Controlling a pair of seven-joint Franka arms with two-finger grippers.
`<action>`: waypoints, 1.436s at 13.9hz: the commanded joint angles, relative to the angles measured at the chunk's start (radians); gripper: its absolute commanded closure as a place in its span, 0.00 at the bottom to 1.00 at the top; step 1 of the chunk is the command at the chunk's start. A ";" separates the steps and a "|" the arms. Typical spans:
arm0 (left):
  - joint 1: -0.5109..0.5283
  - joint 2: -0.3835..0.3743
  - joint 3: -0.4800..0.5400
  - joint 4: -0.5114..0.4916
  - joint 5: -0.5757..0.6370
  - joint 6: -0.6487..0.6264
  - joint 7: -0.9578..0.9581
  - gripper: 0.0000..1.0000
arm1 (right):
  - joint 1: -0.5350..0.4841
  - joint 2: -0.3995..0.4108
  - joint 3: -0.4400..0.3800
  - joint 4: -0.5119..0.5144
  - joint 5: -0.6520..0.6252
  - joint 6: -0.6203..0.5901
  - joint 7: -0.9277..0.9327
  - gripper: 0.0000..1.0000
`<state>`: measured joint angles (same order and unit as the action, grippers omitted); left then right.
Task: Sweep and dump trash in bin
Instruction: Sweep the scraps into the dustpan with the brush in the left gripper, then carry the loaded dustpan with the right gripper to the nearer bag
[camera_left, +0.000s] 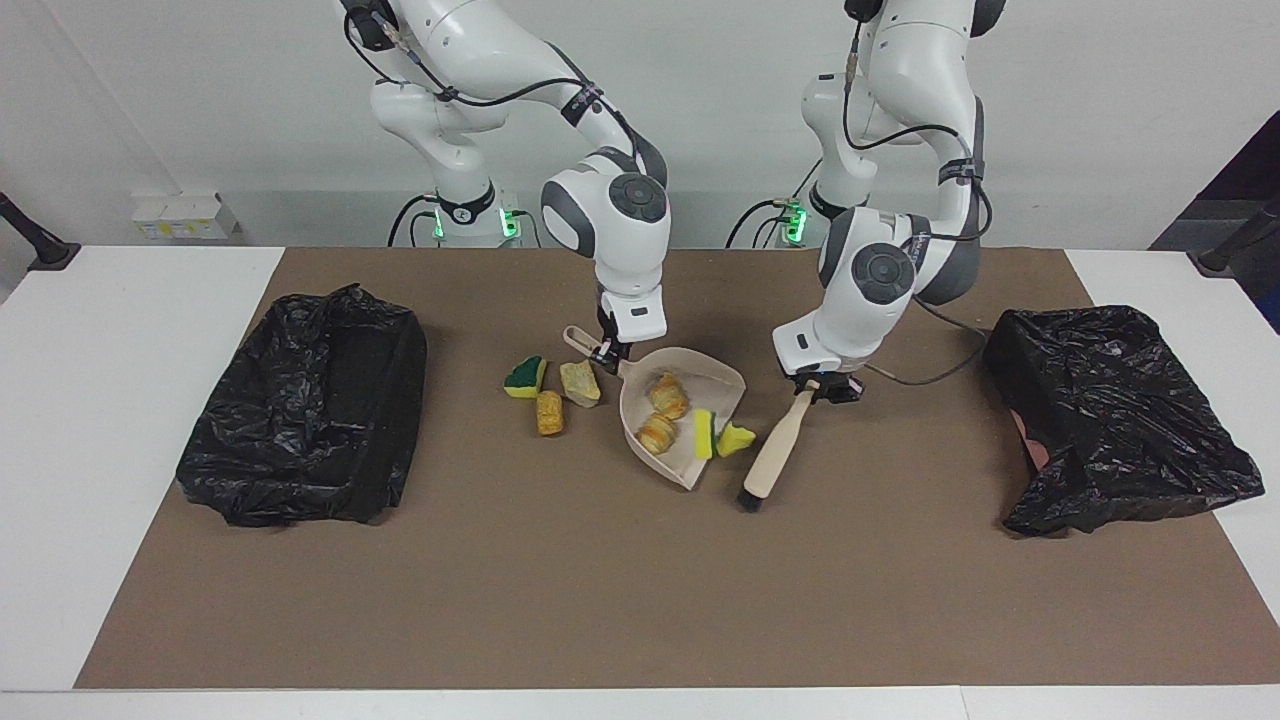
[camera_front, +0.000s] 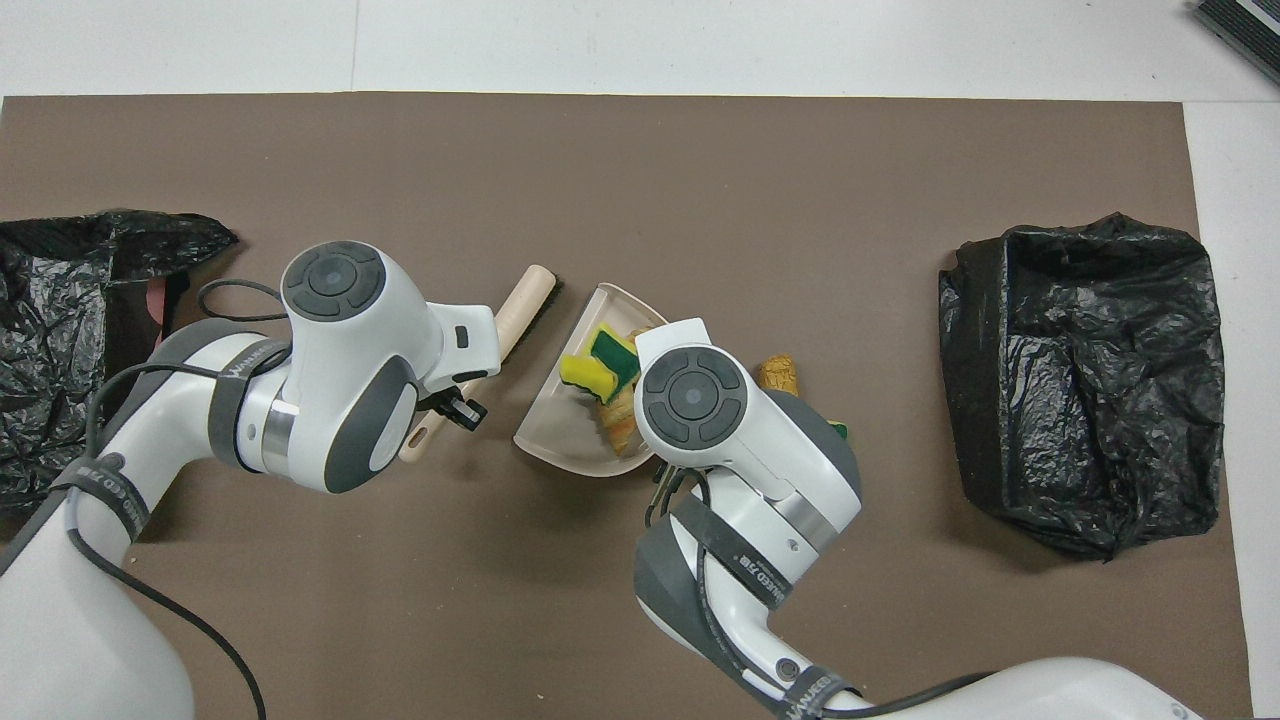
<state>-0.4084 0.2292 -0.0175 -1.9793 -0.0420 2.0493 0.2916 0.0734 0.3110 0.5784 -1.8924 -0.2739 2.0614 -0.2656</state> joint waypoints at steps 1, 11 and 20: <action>-0.062 -0.056 0.010 -0.065 0.016 -0.001 0.030 1.00 | -0.001 0.019 0.009 0.016 -0.024 -0.027 0.000 1.00; 0.023 -0.065 0.019 0.011 0.010 -0.090 -0.075 1.00 | -0.024 -0.026 0.005 0.016 0.005 -0.035 0.011 1.00; 0.039 -0.177 0.016 -0.106 -0.010 -0.131 -0.494 1.00 | -0.044 -0.289 -0.188 0.009 0.108 -0.216 -0.073 1.00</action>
<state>-0.3320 0.1354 -0.0030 -1.9914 -0.0444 1.8815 -0.1484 0.0367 0.0850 0.4276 -1.8647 -0.1908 1.8713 -0.2902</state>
